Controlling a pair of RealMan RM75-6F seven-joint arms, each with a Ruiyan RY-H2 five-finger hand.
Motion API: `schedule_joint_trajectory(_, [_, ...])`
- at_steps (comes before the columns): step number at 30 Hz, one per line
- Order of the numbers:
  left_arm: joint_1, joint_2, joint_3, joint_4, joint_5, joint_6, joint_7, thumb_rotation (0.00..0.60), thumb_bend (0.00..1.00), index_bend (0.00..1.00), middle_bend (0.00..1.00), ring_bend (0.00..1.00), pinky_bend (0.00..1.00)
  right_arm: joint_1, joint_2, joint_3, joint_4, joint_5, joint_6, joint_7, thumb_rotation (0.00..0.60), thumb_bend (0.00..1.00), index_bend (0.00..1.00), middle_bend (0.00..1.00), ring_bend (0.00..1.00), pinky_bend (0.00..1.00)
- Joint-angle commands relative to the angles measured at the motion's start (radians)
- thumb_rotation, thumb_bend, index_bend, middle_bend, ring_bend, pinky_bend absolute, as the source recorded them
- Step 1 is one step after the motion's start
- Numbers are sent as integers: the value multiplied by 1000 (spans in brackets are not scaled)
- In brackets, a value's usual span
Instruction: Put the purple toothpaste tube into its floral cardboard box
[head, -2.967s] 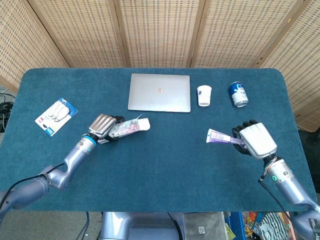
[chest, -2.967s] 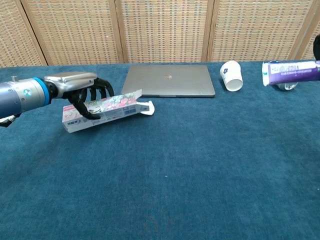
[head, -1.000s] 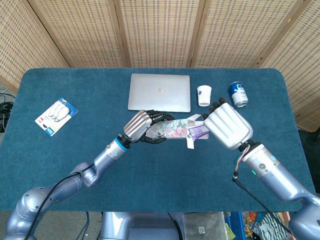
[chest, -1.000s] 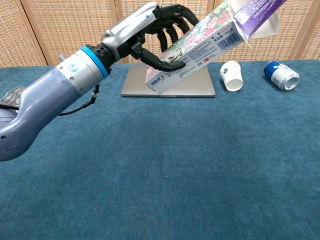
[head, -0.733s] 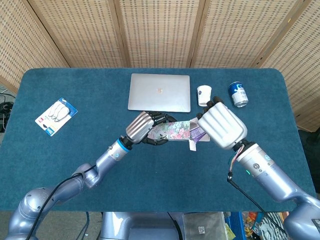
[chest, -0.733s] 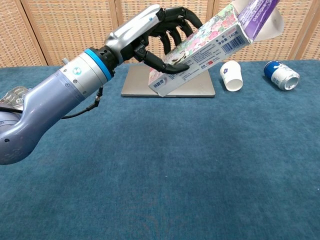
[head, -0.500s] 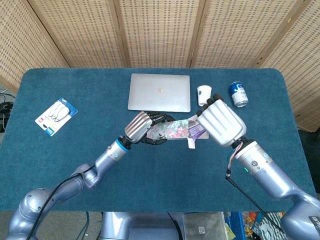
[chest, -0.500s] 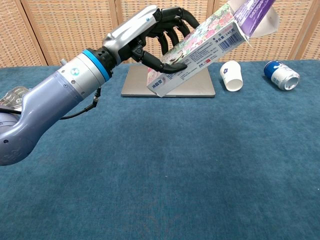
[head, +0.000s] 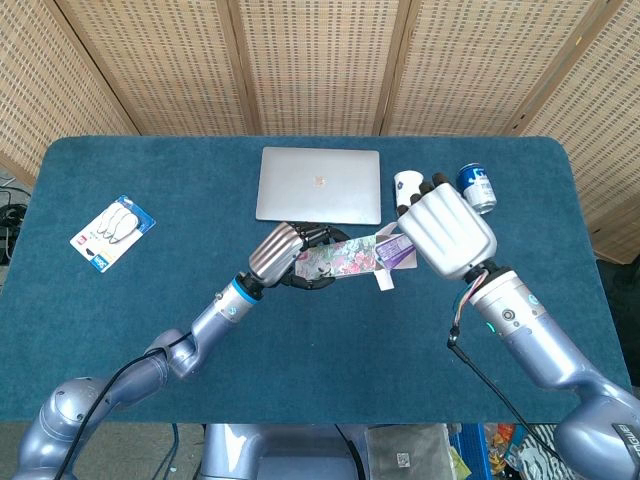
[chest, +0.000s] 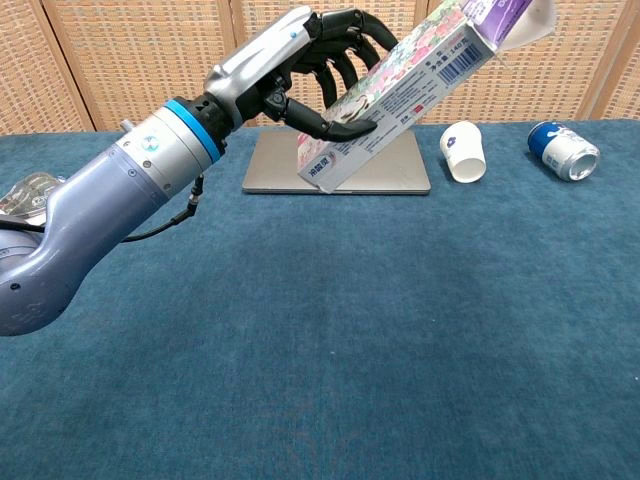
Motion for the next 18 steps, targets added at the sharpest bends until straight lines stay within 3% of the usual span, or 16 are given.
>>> schedule_joint_trajectory(1, [-1,0,-6,-8,-9,-4,-4,600,393,451,477,460,588,14,-1,-4,-10,24,19,-17,600,574,621,627,495,444])
schedule_joint_trajectory(15, [-4,-14,-34,-30,-36,-6,-25,600,394,451,477,460,588,54,-8,-29,-52,63,60,-72,600,589,627,632,496,450])
schedule_joint_trajectory(18, [-6,-14,-41,-41,-43,-10,-28,600,394,451,477,460,588,57,-16,-30,-65,51,71,-65,600,572,607,583,494,451])
